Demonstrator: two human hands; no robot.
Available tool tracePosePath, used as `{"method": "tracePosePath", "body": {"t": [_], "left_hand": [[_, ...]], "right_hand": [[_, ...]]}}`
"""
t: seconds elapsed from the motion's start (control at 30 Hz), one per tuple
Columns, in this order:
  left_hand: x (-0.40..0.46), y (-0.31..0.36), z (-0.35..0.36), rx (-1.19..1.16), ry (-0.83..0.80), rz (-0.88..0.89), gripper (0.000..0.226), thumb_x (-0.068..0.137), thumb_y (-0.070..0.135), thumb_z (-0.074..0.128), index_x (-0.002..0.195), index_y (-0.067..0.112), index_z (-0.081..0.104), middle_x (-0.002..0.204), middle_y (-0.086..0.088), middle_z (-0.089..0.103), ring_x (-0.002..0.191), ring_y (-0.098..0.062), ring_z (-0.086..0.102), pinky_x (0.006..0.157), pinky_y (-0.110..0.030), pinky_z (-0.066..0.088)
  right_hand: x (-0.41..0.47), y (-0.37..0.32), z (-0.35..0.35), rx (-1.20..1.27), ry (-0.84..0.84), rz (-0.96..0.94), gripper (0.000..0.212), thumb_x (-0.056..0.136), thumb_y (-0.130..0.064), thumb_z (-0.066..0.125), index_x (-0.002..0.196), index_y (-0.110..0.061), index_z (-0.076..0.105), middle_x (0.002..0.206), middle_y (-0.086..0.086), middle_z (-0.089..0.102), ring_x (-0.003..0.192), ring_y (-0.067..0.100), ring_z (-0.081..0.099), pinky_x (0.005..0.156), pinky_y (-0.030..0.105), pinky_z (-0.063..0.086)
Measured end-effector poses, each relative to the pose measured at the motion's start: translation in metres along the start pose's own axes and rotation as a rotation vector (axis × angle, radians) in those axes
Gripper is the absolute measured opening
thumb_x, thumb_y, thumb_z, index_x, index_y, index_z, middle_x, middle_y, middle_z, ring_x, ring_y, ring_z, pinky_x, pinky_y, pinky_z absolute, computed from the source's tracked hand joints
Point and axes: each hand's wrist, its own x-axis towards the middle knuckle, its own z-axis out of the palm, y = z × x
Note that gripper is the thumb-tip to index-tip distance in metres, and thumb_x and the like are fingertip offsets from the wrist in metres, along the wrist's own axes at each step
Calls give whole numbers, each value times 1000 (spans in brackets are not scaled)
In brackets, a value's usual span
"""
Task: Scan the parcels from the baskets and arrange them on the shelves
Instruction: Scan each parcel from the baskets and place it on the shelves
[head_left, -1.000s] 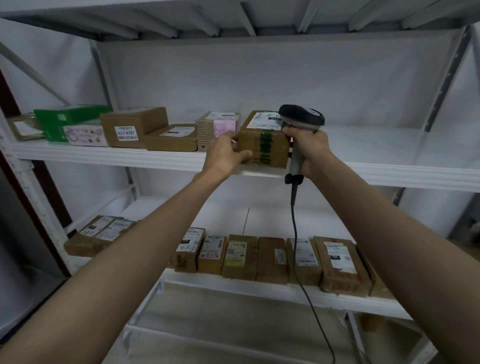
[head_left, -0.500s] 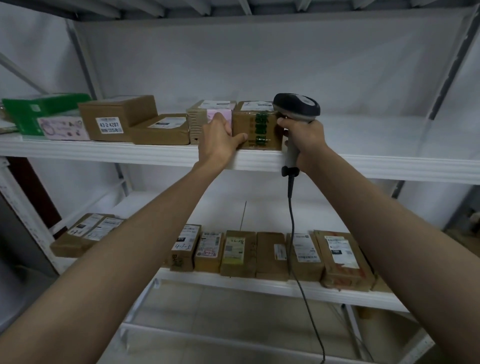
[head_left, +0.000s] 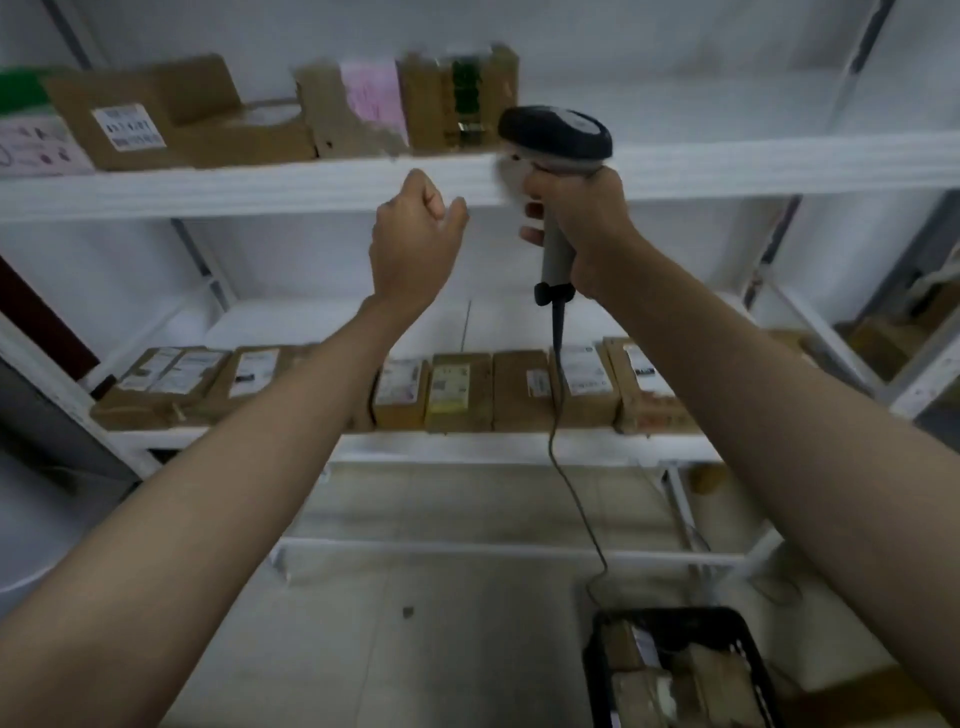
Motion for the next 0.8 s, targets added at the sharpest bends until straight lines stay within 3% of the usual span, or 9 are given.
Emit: {"method": "tracePosePath", "body": {"t": [0.13, 0.27, 0.37, 0.47, 0.63, 0.73, 0.8], "left_hand": [[-69, 3, 20, 21, -58, 9, 20, 91, 24, 55, 80, 13, 42, 63, 7, 36, 62, -18, 40, 58, -32, 33], [-163, -3, 52, 100, -220, 19, 21, 94, 30, 53, 84, 15, 42, 62, 9, 35, 62, -9, 35, 62, -28, 29], [-249, -14, 82, 100, -432, -36, 17, 92, 25, 51, 80, 21, 41, 67, 8, 39, 66, -8, 36, 62, -29, 29], [-338, -20, 111, 106, -628, -118, 28, 92, 26, 53, 71, 30, 34, 63, 11, 39, 63, -10, 38, 59, -26, 29], [-483, -20, 162, 116, -1009, -116, 13, 92, 29, 56, 87, 18, 52, 83, 1, 57, 79, -12, 53, 65, -26, 37], [-570, -18, 185, 95, -1274, -113, 17, 95, 29, 58, 100, 13, 62, 94, -3, 62, 84, -10, 54, 66, -23, 36], [-627, -16, 194, 64, -1448, -94, 24, 96, 30, 59, 105, 8, 64, 96, -6, 64, 85, -11, 55, 66, -22, 37]], "right_hand": [[-54, 35, -33, 60, -63, 82, 20, 89, 1, 68, 108, -3, 64, 86, 9, 64, 77, 20, 63, 76, 36, 61], [-115, 99, -81, 85, 25, 188, 6, 89, 0, 69, 93, -2, 65, 74, 8, 64, 66, 18, 65, 65, 33, 60], [-168, 161, -127, 85, 154, 279, 9, 89, 2, 69, 88, -3, 61, 71, 9, 64, 60, 16, 66, 59, 36, 61], [-226, 223, -175, 106, 255, 408, 7, 92, 2, 66, 88, -1, 61, 73, 11, 61, 63, 19, 61, 70, 41, 62], [-334, 318, -250, 240, 551, 587, 6, 96, 3, 60, 92, 2, 57, 67, 12, 54, 56, 19, 53, 55, 30, 52], [-400, 375, -287, 223, 734, 658, 6, 94, 1, 63, 91, 5, 61, 74, 18, 58, 64, 27, 57, 65, 38, 53], [-446, 410, -306, 227, 850, 717, 9, 94, -2, 65, 99, 5, 61, 77, 17, 59, 67, 27, 58, 67, 37, 54]]}}
